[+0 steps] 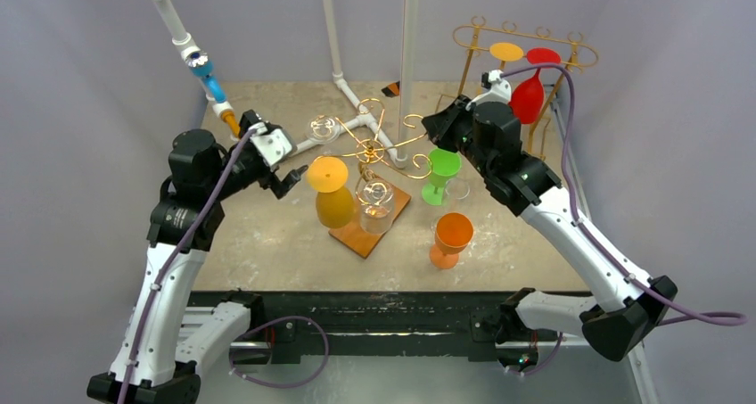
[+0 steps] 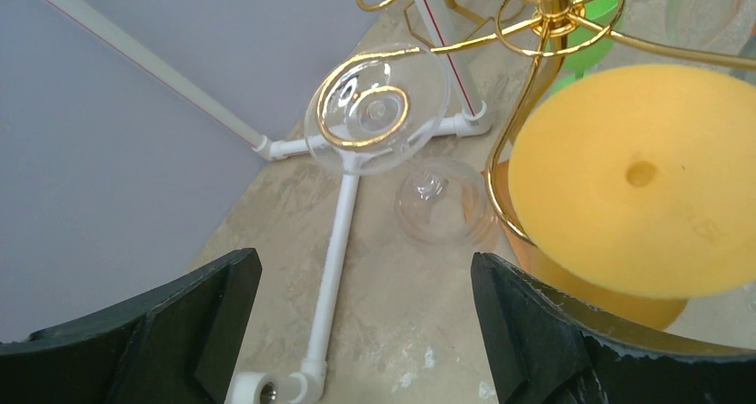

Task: Place the wine glass upside down on the wine glass rack
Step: Adjust the wine rack at the center of the board.

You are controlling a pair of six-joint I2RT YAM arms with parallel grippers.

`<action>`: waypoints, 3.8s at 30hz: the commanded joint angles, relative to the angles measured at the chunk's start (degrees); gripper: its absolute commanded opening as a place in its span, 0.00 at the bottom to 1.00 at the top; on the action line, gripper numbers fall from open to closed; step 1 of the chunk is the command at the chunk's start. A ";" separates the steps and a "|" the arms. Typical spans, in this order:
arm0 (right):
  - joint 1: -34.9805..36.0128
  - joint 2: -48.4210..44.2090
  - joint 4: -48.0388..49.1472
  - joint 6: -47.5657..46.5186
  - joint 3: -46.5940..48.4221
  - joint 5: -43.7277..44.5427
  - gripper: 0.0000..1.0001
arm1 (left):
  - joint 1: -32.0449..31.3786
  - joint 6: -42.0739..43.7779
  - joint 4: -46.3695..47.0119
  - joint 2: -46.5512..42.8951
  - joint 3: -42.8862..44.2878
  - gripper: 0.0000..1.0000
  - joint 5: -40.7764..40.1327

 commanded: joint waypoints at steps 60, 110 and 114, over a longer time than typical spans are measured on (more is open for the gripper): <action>-5.98 5.23 -8.09 -10.19 10.90 -9.63 0.63 | -13.86 122.81 -27.62 11.04 -31.54 0.57 9.17; -5.98 4.08 -6.21 -8.33 6.27 -14.94 0.21 | -19.92 89.48 19.14 24.55 -39.87 0.18 -8.29; -5.97 3.29 -6.08 -6.90 4.52 -14.73 0.20 | -19.25 88.05 21.02 25.85 -39.40 0.14 -9.73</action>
